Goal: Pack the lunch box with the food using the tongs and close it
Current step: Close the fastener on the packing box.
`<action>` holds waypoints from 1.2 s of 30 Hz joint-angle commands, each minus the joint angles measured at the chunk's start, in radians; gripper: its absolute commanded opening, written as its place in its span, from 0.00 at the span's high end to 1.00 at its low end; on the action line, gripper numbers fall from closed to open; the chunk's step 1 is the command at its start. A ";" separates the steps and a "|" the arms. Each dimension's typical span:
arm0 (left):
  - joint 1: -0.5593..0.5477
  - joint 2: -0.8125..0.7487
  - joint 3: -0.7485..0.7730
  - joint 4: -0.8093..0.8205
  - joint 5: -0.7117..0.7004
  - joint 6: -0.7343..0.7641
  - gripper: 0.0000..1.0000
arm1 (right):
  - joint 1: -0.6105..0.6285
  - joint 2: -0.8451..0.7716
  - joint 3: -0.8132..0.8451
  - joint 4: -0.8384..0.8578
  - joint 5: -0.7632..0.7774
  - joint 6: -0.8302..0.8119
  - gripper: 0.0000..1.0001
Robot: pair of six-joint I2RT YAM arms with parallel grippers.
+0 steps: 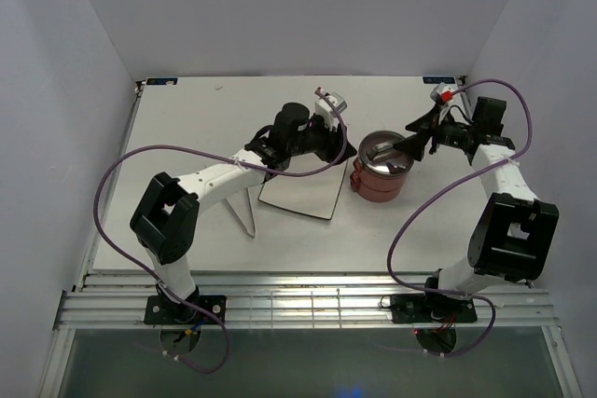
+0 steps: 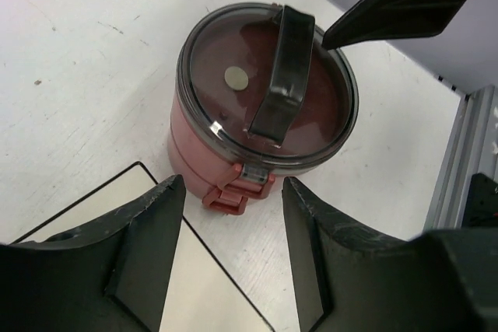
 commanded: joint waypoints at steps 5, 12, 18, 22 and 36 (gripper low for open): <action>-0.004 0.016 0.019 -0.004 -0.054 -0.155 0.39 | -0.004 0.136 0.200 -0.445 -0.189 -0.444 0.15; -0.004 0.079 0.043 -0.005 -0.035 -0.178 0.40 | 0.011 0.185 0.232 -0.507 -0.150 -0.482 0.16; -0.004 0.133 0.068 0.004 -0.023 -0.184 0.40 | 0.029 0.191 0.234 -0.483 -0.112 -0.456 0.21; -0.004 0.174 0.109 0.013 -0.014 -0.175 0.41 | 0.029 0.153 0.153 -0.292 -0.047 -0.311 0.44; 0.009 0.234 0.213 -0.030 -0.198 -0.153 0.40 | 0.081 -0.143 -0.041 -0.142 0.308 -0.042 0.67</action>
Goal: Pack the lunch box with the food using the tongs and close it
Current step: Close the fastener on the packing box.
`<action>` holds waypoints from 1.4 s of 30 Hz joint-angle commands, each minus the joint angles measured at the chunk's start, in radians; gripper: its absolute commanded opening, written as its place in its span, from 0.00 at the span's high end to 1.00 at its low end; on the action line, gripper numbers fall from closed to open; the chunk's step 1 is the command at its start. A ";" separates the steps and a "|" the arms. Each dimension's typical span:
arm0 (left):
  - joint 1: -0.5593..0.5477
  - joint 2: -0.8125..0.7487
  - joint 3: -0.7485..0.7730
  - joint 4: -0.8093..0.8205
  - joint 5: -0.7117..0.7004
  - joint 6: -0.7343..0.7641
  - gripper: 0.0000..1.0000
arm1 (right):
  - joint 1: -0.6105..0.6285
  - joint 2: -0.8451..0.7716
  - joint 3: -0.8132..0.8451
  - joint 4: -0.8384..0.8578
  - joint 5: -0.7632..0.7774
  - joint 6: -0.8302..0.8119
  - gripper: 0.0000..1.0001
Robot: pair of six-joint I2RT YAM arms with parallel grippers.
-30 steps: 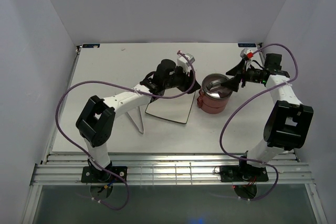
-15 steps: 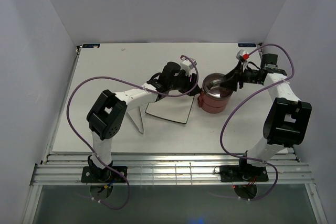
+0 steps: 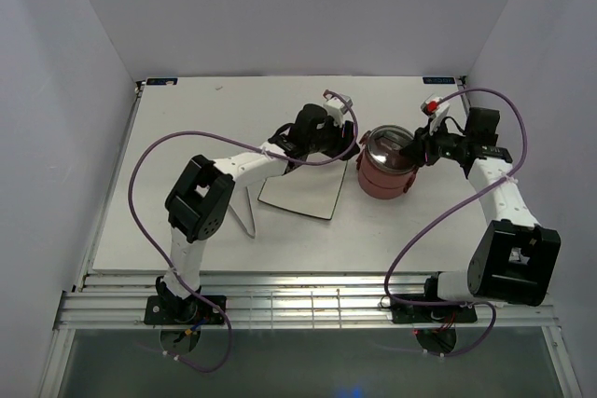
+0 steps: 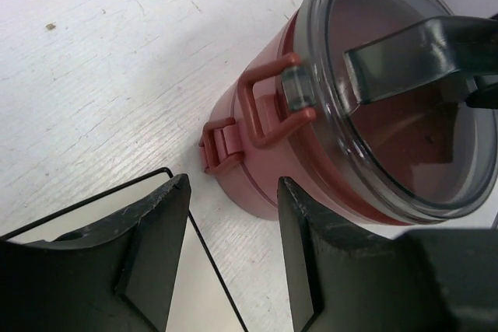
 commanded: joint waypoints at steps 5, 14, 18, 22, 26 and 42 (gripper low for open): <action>0.014 -0.038 0.053 -0.047 -0.130 0.023 0.41 | 0.074 -0.093 -0.053 0.045 0.114 0.079 0.63; 0.028 -0.105 -0.021 -0.030 -0.176 0.028 0.41 | 0.088 -0.073 0.049 -0.036 0.099 0.065 0.27; 0.045 -0.121 -0.027 -0.029 -0.172 0.028 0.41 | 0.092 -0.061 0.101 -0.010 0.096 0.120 0.26; 0.057 -0.119 -0.018 -0.010 -0.146 0.022 0.42 | 0.143 -0.036 0.143 0.044 0.122 0.138 0.27; 0.057 -0.087 0.022 -0.012 -0.104 0.022 0.43 | 0.216 0.013 0.158 0.033 0.171 0.114 0.29; 0.057 0.040 0.163 0.010 0.005 -0.031 0.51 | 0.236 0.062 0.089 -0.073 0.282 0.054 0.52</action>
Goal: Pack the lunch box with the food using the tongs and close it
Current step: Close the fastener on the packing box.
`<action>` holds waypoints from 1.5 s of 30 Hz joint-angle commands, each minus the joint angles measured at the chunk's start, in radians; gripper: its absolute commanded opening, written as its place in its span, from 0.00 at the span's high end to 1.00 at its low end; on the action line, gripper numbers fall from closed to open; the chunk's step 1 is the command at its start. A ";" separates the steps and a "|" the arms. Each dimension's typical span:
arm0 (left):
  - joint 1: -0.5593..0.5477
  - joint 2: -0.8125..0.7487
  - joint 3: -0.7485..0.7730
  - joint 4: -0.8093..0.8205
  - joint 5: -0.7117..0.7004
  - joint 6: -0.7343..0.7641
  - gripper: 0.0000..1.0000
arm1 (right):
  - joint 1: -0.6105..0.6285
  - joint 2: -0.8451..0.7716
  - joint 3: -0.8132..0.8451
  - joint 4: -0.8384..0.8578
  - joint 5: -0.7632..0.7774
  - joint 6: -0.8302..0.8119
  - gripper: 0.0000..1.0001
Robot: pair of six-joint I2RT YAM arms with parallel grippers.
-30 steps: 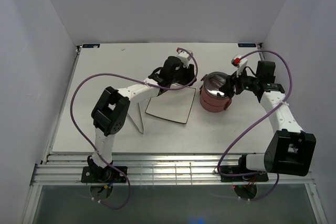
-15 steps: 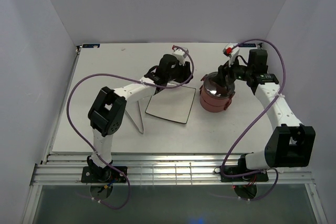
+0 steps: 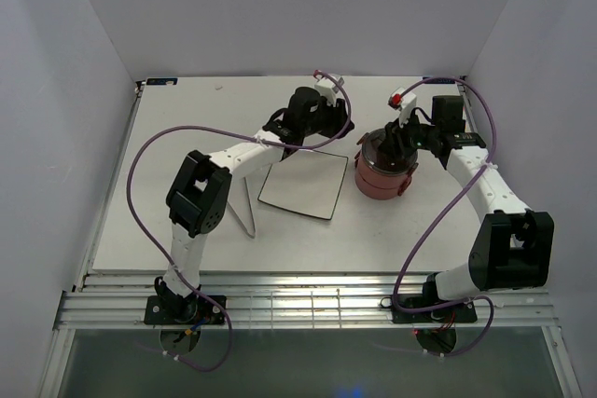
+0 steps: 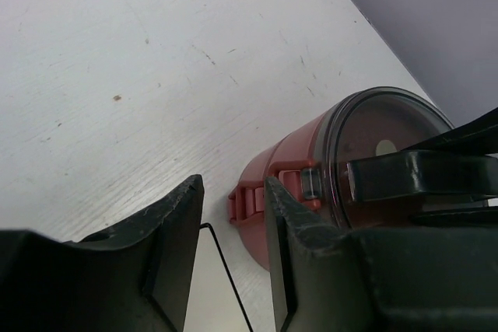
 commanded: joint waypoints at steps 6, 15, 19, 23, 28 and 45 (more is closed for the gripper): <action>0.001 0.061 0.082 -0.002 0.028 -0.062 0.79 | 0.011 0.015 -0.014 -0.043 0.030 -0.024 0.68; 0.001 0.132 0.097 0.029 0.071 -0.111 1.00 | 0.011 0.018 -0.014 -0.056 0.039 -0.025 0.79; 0.002 0.132 0.083 0.052 0.082 -0.110 1.00 | 0.012 0.017 -0.014 -0.062 0.034 -0.027 0.82; 0.001 0.125 0.059 0.096 0.120 -0.130 1.00 | 0.014 0.015 -0.014 -0.066 0.033 -0.028 0.82; -0.028 0.144 0.049 0.127 0.237 -0.192 1.00 | 0.015 0.015 -0.007 -0.071 0.022 -0.028 0.85; -0.090 0.038 -0.006 0.014 0.079 -0.111 1.00 | 0.015 0.023 -0.010 -0.098 0.057 -0.059 0.89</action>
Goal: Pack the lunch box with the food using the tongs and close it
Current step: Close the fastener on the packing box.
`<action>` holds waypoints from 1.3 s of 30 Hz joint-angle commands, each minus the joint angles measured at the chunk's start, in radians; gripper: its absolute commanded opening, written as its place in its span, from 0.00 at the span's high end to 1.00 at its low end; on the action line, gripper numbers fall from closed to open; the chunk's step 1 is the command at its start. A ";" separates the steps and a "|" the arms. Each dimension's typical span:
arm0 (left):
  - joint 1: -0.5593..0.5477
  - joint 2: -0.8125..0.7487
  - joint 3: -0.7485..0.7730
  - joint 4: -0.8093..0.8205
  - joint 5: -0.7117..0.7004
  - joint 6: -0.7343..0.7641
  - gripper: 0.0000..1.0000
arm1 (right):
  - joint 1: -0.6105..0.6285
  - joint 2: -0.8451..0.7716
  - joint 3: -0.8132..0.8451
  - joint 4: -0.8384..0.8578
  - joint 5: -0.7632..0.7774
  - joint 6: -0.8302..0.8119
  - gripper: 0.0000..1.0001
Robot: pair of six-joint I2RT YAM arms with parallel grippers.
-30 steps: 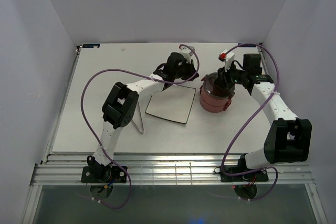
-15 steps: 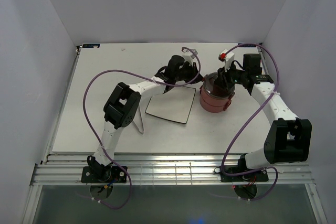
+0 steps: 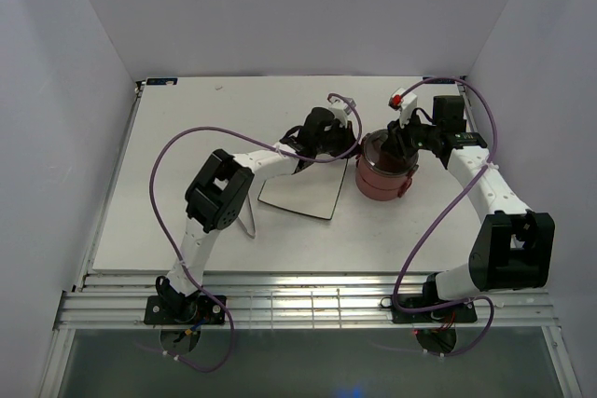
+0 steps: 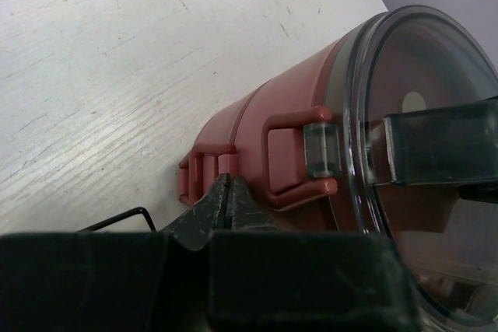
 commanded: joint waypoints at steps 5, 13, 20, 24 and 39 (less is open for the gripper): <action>-0.009 -0.120 0.020 -0.144 -0.089 0.087 1.00 | 0.005 -0.004 -0.023 -0.086 0.035 -0.027 0.89; -0.007 -0.045 0.059 -0.111 -0.040 0.074 1.00 | -0.016 0.007 -0.055 -0.089 0.048 0.036 0.90; -0.006 0.008 0.126 -0.115 -0.086 0.066 1.00 | -0.015 0.002 -0.034 -0.102 0.036 0.055 0.82; -0.007 0.019 0.126 -0.106 -0.109 0.061 1.00 | -0.015 0.005 0.000 -0.138 0.051 0.076 0.59; 0.016 0.016 0.125 -0.098 -0.235 0.052 1.00 | -0.002 0.013 -0.018 -0.196 0.139 0.070 0.56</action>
